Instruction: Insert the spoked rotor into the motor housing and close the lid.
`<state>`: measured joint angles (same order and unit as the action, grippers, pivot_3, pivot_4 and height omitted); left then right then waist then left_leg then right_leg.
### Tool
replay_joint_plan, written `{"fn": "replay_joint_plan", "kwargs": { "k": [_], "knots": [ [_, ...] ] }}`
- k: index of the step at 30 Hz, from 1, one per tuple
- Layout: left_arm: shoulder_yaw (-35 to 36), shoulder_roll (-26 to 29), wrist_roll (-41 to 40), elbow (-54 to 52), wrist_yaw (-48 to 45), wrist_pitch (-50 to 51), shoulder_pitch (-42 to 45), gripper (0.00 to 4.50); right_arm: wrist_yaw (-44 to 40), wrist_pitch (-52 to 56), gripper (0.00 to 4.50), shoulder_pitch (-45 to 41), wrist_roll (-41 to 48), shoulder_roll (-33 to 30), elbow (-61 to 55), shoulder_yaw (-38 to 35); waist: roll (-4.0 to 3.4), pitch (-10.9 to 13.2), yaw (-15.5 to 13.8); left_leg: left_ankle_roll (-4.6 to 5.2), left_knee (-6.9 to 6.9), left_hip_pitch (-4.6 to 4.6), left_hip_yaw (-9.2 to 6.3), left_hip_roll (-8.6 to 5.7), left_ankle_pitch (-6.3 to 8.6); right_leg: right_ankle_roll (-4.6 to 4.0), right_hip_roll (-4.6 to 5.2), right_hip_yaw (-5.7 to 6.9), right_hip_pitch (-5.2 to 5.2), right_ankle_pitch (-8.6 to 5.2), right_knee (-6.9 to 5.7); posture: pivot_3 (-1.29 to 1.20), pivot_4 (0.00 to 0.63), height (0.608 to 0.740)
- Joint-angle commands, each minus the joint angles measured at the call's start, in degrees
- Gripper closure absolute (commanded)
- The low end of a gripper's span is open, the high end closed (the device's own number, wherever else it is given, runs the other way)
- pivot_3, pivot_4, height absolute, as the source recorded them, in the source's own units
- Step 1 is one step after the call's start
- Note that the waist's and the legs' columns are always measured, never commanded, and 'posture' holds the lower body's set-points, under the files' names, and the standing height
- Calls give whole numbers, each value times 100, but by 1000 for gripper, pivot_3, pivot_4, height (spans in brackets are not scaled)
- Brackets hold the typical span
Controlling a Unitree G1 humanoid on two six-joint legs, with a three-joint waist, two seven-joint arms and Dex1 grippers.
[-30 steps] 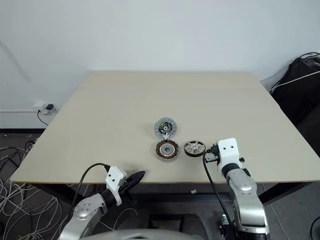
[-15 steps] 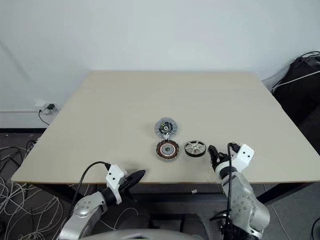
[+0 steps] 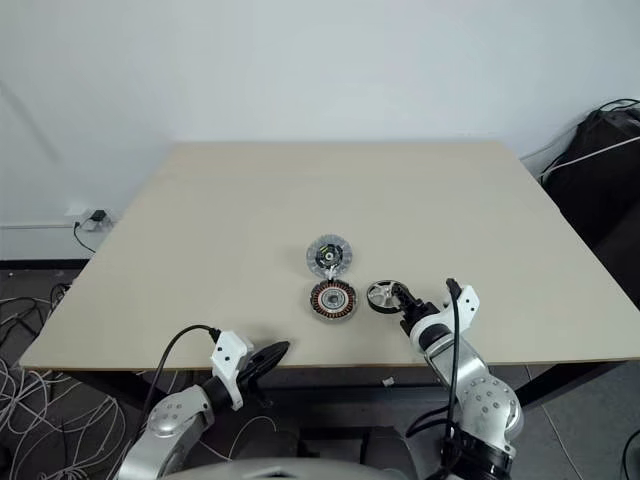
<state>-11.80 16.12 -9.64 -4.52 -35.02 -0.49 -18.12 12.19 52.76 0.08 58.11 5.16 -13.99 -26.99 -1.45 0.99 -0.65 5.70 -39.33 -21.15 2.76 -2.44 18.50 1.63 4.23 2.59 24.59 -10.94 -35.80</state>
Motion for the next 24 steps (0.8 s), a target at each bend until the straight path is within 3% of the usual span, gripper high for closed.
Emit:
{"fn": "replay_joint_plan", "kwargs": {
  "k": [1, 24],
  "knots": [
    [25, 15, -22, -217, 17, -57, 28, 4500, -22, -176, 1602, -123, 92, 169, 48, 183, 0, 0, 22, 0, 0, 1, 1, 0, 0, 1, 0, -1, 0, 0, 0, 0, 0, 740],
    [36, 17, -16, -205, 35, -75, 9, 4500, 74, -789, 1602, -44, -338, -40, 173, 363, -1, 1, 45, 4, 1, -1, 0, 0, -2, 3, 0, 0, 1, -2, 0, 0, 0, 740]
  ]
}}
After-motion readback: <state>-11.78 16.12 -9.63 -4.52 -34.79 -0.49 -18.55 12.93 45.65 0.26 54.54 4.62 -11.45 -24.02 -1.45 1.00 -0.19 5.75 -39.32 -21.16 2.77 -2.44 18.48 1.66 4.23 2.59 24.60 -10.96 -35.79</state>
